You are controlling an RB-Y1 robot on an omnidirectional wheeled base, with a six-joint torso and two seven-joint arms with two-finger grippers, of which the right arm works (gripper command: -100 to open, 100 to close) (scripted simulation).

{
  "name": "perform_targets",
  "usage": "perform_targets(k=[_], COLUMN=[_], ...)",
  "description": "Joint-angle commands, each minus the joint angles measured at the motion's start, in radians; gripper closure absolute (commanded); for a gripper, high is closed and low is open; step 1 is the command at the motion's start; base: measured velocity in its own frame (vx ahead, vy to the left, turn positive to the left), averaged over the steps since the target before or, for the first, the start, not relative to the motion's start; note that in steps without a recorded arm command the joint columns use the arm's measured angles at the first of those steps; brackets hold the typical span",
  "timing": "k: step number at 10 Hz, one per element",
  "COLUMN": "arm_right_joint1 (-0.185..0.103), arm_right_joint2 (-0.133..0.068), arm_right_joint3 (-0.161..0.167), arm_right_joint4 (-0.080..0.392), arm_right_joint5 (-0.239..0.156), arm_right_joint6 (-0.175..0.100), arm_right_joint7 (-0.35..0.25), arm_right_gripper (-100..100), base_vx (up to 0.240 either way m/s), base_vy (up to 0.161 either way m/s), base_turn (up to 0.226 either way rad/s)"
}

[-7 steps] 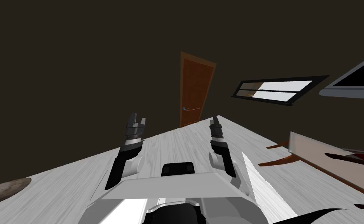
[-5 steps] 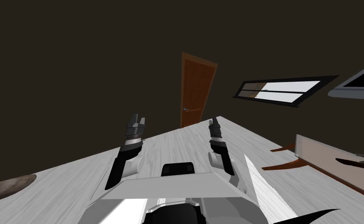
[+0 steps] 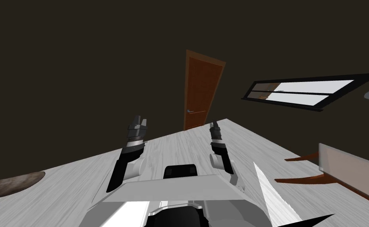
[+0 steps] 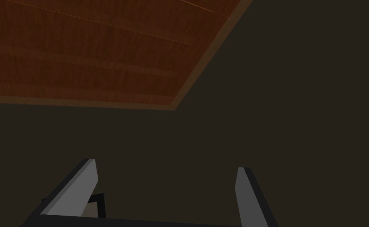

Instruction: Pull the door open

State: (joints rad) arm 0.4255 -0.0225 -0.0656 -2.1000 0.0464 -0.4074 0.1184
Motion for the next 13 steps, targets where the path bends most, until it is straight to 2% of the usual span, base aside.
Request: perform_targets(k=[1, 6, 13], arm_right_joint1=[-0.014, -0.057, -0.128], arm_right_joint2=[-0.006, -0.027, -0.057], arm_right_joint3=[0.002, 0.007, 0.017], arm_right_joint4=[0.031, 0.146, 0.332], arm_right_joint5=[-0.008, -0.041, -0.096], arm_right_joint6=[-0.007, -0.039, -0.092], arm_right_joint7=[0.0, -0.004, -0.01], arm_right_gripper=[-100, -100, -100], base_vx=[0.074, 0.079, 0.089], base_vy=[-0.031, -0.038, -0.051], base_turn=[0.056, 0.084, 0.102])
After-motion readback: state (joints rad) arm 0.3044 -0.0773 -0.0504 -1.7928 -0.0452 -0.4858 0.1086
